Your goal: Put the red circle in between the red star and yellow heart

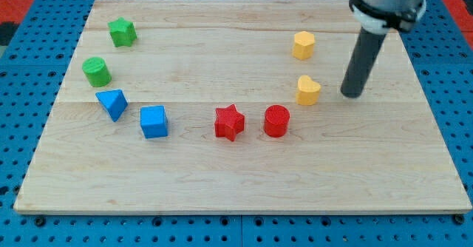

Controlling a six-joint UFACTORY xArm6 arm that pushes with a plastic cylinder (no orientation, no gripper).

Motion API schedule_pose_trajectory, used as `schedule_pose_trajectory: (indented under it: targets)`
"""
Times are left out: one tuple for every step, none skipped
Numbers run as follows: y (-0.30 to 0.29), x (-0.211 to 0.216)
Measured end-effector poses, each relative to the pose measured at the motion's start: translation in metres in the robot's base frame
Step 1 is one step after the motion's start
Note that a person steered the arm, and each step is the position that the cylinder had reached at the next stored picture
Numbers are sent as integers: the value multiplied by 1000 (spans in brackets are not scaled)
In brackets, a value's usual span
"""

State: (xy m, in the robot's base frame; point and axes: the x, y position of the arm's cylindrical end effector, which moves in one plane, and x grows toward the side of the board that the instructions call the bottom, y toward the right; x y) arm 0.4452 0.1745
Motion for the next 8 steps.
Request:
schedule_pose_trajectory:
  targets:
    - [-44, 0]
    - [-57, -19]
    - [-49, -6]
    - [-56, 44]
    - [-82, 74]
    - [-99, 75]
    - [-112, 71]
    - [-113, 56]
